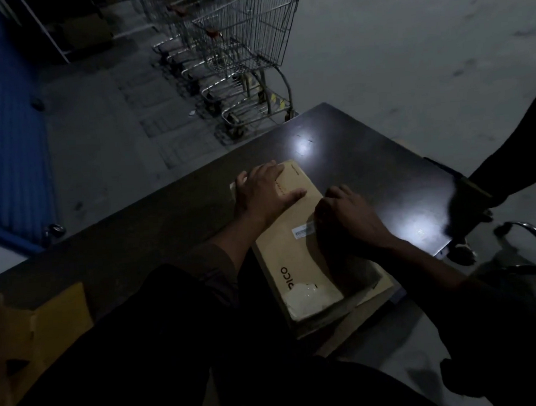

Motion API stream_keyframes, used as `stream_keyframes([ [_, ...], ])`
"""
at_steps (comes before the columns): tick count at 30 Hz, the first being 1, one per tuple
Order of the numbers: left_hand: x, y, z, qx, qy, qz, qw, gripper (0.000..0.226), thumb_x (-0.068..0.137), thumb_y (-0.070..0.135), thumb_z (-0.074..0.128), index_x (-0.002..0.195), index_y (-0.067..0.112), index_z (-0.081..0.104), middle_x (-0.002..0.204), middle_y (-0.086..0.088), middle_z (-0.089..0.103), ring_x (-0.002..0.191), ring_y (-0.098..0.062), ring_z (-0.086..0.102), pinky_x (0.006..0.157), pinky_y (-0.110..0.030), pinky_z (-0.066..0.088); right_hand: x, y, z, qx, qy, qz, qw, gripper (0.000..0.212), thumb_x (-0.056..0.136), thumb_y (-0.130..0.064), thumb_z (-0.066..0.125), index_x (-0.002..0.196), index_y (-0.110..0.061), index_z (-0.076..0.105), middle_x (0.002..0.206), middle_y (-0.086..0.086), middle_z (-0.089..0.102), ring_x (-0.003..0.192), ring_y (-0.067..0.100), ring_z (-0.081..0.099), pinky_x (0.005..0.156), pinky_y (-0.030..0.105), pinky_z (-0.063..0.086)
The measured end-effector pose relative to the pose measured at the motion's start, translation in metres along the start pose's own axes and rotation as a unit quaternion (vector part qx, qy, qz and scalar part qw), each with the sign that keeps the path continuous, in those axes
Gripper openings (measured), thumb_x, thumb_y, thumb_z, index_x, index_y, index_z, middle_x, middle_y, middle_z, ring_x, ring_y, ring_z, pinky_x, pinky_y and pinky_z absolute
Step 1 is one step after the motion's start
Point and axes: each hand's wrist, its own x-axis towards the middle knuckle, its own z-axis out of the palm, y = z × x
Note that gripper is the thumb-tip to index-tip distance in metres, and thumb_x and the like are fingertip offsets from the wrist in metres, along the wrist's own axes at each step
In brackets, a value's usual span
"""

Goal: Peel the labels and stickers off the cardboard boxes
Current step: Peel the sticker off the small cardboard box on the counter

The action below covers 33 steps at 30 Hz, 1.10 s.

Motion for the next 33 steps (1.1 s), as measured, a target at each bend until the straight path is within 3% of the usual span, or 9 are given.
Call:
stream_keyframes([
  [7, 0.001, -0.001, 0.002, 0.009, 0.000, 0.000, 1.000, 0.084, 0.073, 0.082, 0.052, 0.139, 0.030, 0.049, 0.150, 0.006, 0.045, 0.138, -0.014, 0.038, 0.113, -0.043, 0.022, -0.002, 0.007, 0.013, -0.007, -0.024, -0.006, 1.000, 0.029, 0.095, -0.034, 0.059, 0.111, -0.011, 0.066, 0.111, 0.010, 0.055, 0.107, 0.026, 0.047, 0.080, 0.029, 0.029],
  [12, 0.001, -0.001, 0.003, 0.000, 0.004, -0.002, 1.000, 0.082, 0.074, 0.079, 0.056, 0.138, 0.029, 0.051, 0.149, 0.006, 0.045, 0.138, -0.014, 0.038, 0.113, -0.041, 0.021, -0.008, 0.014, 0.023, 0.121, -0.008, 0.056, 0.991, 0.033, 0.089, -0.054, 0.038, 0.093, -0.029, 0.060, 0.096, 0.000, 0.055, 0.095, 0.017, 0.043, 0.076, 0.028, 0.030],
  [15, 0.001, -0.003, 0.002, -0.007, 0.000, 0.003, 1.000, 0.082, 0.074, 0.079, 0.055, 0.139, 0.028, 0.050, 0.150, 0.006, 0.045, 0.139, -0.015, 0.037, 0.114, -0.042, 0.021, -0.015, 0.014, 0.017, 0.163, -0.001, 0.072, 0.984, 0.019, 0.095, -0.036, 0.057, 0.105, -0.023, 0.066, 0.107, 0.002, 0.055, 0.102, 0.013, 0.042, 0.083, 0.031, 0.041],
  [18, 0.001, -0.002, 0.001, 0.001, -0.004, 0.003, 1.000, 0.083, 0.075, 0.079, 0.053, 0.141, 0.028, 0.048, 0.150, 0.006, 0.044, 0.139, -0.015, 0.036, 0.114, -0.043, 0.021, -0.018, 0.013, 0.012, 0.177, 0.014, 0.068, 0.982, 0.018, 0.093, -0.026, 0.066, 0.110, -0.021, 0.068, 0.105, -0.002, 0.050, 0.105, 0.015, 0.045, 0.084, 0.032, 0.045],
  [25, 0.001, -0.001, 0.000, -0.009, -0.005, 0.001, 1.000, 0.081, 0.075, 0.077, 0.057, 0.140, 0.028, 0.049, 0.150, 0.005, 0.044, 0.139, -0.015, 0.036, 0.114, -0.042, 0.020, -0.022, 0.005, 0.006, 0.143, 0.050, 0.046, 0.987, 0.016, 0.086, -0.036, 0.072, 0.099, -0.026, 0.075, 0.094, -0.008, 0.048, 0.094, 0.011, 0.044, 0.070, 0.026, 0.033],
  [29, 0.000, 0.000, 0.000, -0.005, -0.006, -0.001, 1.000, 0.082, 0.075, 0.078, 0.056, 0.139, 0.028, 0.049, 0.151, 0.005, 0.043, 0.139, -0.014, 0.035, 0.115, -0.042, 0.020, -0.021, 0.000, 0.010, 0.150, 0.063, 0.067, 0.984, 0.013, 0.089, -0.034, 0.070, 0.096, -0.025, 0.074, 0.096, -0.008, 0.050, 0.093, 0.011, 0.047, 0.068, 0.022, 0.035],
  [33, -0.001, 0.000, -0.001, -0.006, -0.004, 0.001, 1.000, 0.080, 0.076, 0.076, 0.057, 0.140, 0.027, 0.050, 0.151, 0.005, 0.042, 0.140, -0.015, 0.034, 0.115, -0.041, 0.019, -0.017, -0.003, 0.013, 0.122, 0.057, 0.072, 0.988, 0.014, 0.090, -0.036, 0.067, 0.096, -0.024, 0.072, 0.098, -0.007, 0.051, 0.095, 0.014, 0.049, 0.072, 0.027, 0.039],
])
